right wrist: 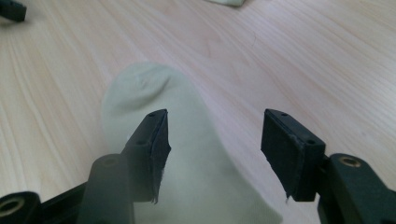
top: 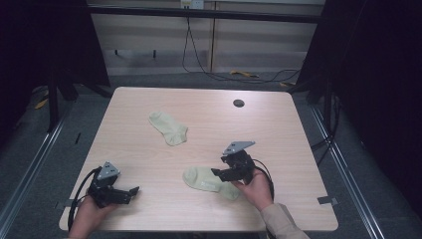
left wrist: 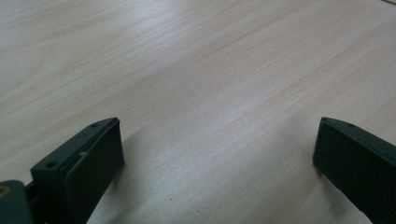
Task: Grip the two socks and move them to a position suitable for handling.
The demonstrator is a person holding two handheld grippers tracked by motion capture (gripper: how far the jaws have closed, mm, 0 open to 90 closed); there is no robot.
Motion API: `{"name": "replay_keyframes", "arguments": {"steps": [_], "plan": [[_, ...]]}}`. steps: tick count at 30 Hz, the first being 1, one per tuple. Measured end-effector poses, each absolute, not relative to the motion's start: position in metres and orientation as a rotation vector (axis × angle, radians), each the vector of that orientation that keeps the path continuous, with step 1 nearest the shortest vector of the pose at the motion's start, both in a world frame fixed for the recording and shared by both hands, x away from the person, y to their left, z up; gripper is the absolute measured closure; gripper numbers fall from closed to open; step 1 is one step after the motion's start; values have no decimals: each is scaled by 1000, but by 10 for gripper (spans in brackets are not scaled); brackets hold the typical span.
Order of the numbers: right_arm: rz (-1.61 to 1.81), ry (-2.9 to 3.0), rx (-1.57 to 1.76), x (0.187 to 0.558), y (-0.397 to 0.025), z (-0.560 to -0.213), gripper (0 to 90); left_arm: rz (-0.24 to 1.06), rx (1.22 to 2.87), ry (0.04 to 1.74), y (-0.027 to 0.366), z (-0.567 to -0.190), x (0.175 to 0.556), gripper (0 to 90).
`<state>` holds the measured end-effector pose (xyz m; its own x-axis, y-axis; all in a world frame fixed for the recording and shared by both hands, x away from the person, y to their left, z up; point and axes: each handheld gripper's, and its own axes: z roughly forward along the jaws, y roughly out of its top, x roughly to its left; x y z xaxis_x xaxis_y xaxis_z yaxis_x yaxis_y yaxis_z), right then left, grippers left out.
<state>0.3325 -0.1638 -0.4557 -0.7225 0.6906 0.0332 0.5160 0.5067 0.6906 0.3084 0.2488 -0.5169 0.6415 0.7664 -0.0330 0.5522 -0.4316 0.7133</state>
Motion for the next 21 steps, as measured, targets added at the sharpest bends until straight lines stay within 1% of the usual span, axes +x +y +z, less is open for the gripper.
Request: {"name": "replay_keyframes", "arguments": {"steps": [4, 9, 11, 21], "plan": [[1066, 2456, 1079, 354, -147, -451, 376, 386, 2155, 1019, 249, -517, 308, 10], [1073, 2429, 1102, 368, -132, -448, 374, 386, 2156, 1017, 249, -517, 309, 10], [1065, 2428, 1111, 376, -120, -448, 364, 384, 2154, 1018, 249, -517, 308, 9], [1031, 2417, 1136, 399, -87, -452, 341, 383, 2155, 1018, 249, -517, 308, 8]]}}
